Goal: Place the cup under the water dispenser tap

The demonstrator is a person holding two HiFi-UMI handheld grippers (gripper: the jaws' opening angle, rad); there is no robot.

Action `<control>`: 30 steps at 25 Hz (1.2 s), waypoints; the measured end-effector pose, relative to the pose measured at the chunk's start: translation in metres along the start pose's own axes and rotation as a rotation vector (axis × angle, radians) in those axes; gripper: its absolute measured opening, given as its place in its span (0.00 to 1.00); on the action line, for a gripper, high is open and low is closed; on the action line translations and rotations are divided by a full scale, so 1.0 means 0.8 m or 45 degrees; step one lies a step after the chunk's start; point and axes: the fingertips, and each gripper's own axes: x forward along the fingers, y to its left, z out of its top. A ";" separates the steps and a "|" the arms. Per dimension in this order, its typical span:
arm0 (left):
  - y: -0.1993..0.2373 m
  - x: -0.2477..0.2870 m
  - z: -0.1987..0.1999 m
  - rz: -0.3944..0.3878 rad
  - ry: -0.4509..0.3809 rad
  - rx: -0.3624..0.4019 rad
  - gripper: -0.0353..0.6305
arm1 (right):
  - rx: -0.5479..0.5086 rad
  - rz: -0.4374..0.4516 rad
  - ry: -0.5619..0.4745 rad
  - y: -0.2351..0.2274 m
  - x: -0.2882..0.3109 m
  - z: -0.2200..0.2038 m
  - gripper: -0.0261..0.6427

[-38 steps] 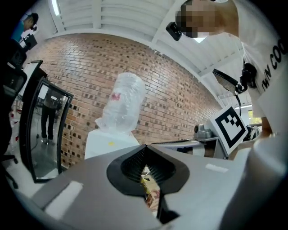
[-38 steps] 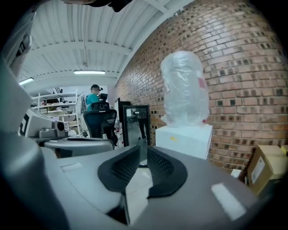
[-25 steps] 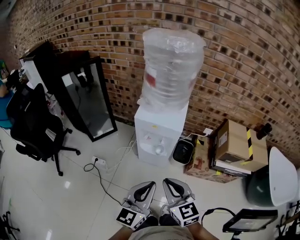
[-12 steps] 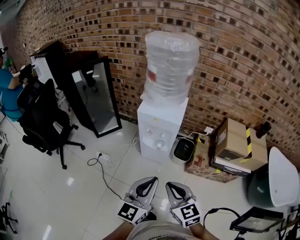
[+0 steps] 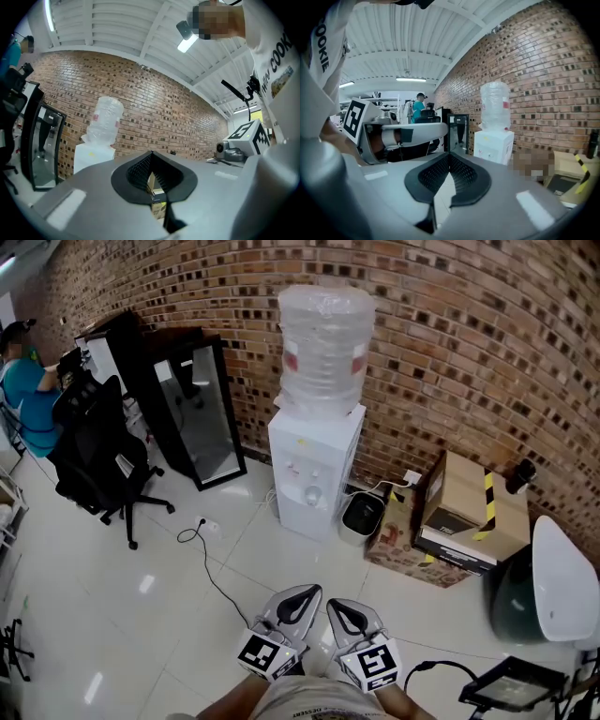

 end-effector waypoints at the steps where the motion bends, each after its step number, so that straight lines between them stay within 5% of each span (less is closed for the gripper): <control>1: -0.012 -0.007 -0.002 0.008 0.001 0.000 0.04 | -0.003 0.014 -0.003 0.008 -0.011 -0.004 0.05; 13: -0.105 -0.086 0.007 0.092 -0.010 0.037 0.04 | -0.004 0.061 -0.041 0.068 -0.106 -0.022 0.05; 30: -0.093 -0.128 0.023 0.053 -0.010 0.026 0.04 | -0.001 0.042 -0.030 0.116 -0.092 0.000 0.05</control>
